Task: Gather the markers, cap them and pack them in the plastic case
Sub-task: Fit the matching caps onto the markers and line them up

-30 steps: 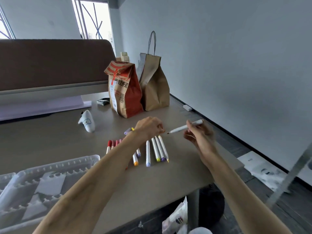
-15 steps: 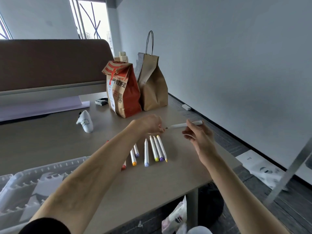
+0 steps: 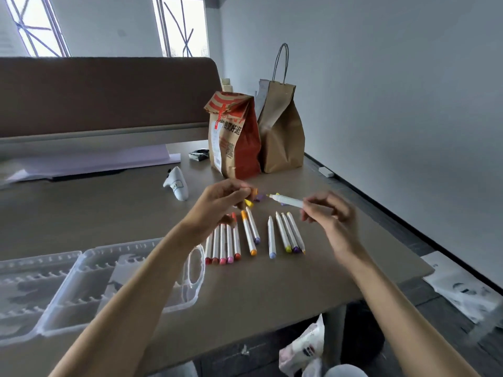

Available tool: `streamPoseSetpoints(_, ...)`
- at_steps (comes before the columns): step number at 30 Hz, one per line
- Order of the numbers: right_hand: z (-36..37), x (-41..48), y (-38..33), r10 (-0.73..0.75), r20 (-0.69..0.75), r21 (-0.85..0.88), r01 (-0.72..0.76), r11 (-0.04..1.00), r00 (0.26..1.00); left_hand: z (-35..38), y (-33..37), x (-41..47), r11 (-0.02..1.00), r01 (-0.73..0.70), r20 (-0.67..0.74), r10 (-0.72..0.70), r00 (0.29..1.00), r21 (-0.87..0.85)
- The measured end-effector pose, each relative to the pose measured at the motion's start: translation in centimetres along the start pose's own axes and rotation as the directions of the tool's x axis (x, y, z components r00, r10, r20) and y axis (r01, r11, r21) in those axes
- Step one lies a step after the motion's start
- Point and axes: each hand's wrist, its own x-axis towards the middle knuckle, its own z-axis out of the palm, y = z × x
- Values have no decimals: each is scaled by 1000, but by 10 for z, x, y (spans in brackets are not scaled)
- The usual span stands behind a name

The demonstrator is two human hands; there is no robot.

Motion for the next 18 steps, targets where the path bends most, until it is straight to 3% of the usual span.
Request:
streamPoseSetpoints(7, 16, -24, 3, -118, 33, -87, 121, 989, 992, -8, 0, -14, 997, -75, 32, 75, 997, -13)
streamPoseSetpoints(11, 14, -27, 1, -190, -35, -85, 186, 979, 981, -4, -2, -14, 996, -87, 59, 85, 995, 36)
streamPoseSetpoints(18, 16, -29, 1, -176, -47, -144, 167, 975, 983, -2, -1, -16, 994, -87, 65, 83, 994, 60)
